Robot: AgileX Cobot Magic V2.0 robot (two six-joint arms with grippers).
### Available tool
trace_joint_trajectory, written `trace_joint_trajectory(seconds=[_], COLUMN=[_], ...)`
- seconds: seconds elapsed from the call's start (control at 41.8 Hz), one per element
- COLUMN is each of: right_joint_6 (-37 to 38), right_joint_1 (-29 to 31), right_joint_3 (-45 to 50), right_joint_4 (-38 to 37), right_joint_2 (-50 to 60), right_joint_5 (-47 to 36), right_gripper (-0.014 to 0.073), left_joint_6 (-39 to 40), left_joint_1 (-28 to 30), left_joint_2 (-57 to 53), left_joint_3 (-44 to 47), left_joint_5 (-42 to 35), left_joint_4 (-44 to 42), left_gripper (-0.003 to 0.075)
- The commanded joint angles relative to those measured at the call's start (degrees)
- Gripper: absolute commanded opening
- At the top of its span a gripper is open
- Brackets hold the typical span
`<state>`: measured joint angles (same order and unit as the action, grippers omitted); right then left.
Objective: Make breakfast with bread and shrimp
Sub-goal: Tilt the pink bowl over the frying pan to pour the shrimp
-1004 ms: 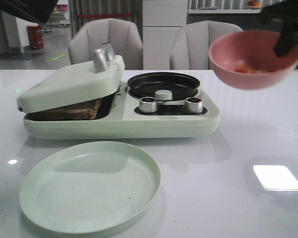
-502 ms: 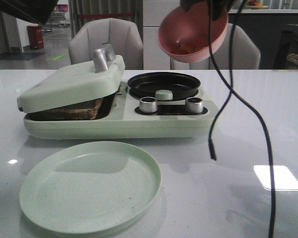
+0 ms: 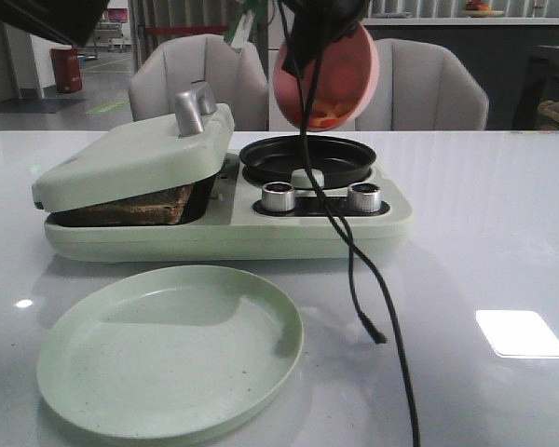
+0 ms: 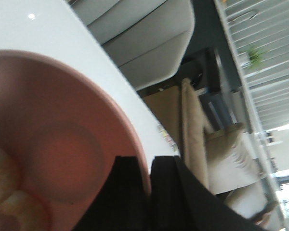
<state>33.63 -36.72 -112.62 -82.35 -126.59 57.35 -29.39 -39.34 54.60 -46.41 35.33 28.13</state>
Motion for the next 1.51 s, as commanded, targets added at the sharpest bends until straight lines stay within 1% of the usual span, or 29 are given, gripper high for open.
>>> trace_joint_trajectory(seconds=[0.0, 0.096, 0.167, 0.622, 0.813, 0.932, 1.148, 1.291, 1.339, 1.411, 1.482], right_joint_6=[2.8, 2.8, 2.8, 2.8, 2.7, 2.7, 2.4, 2.4, 2.0, -0.7, -1.7], right_joint_1=[-1.2, -2.3, -2.9, -3.0, -2.0, -1.9, -1.9, -1.5, -1.1, -0.9, -1.0], right_joint_3=[-2.3, -2.3, -2.3, -3.1, -3.3, -4.7, -8.7, -8.9, -8.9, -8.9, -9.0], right_joint_4=[-14.3, -19.3, -21.5, -21.5, -21.5, -21.5, -21.5, -21.5, -21.5, -21.5, -21.5], right_joint_2=[2.9, 2.4, 2.3, 2.4, 2.4, 2.4, 2.4, 2.2, 1.9, 1.7, 1.8], right_joint_5=[3.5, 5.6, 7.1, 8.0, 6.2, 7.5, 6.3, 5.7, 5.5, 5.5, 7.3], right_gripper=[0.0043, 0.0043, 0.0043, 0.0043, 0.0043, 0.0043, 0.0043, 0.0043, 0.0043, 0.0043, 0.0043], left_joint_6=[0.4, 0.4, 0.4, 0.4, 0.4, 0.4, 0.4, 0.4, 0.4, 0.4, 0.4], left_joint_1=[-0.4, -0.4, -0.4, -0.4, -0.4, -0.4, -0.4, -0.4, -0.4, -0.4, -0.4], left_joint_2=[-1.0, -1.0, -1.0, -1.0, -1.0, -1.0, -1.0, -1.0, -1.0, -1.0, -1.0], left_joint_3=[-1.6, -1.6, -1.6, -1.6, -1.6, -1.6, -1.6, -1.6, -1.6, -1.6, -1.6], left_joint_5=[-3.3, -3.3, -3.3, -3.3, -3.3, -3.3, -3.3, -3.4, -3.5, -3.5, -3.5], left_joint_4=[1.8, 1.7, 1.7, 1.7, 1.7, 1.7, 1.5, 1.3, 1.3, 1.3, 1.3], left_gripper=[0.0102, 0.0102, 0.0102, 0.0102, 0.0102, 0.0102, 0.0102, 0.0102, 0.0102, 0.0102, 0.0102])
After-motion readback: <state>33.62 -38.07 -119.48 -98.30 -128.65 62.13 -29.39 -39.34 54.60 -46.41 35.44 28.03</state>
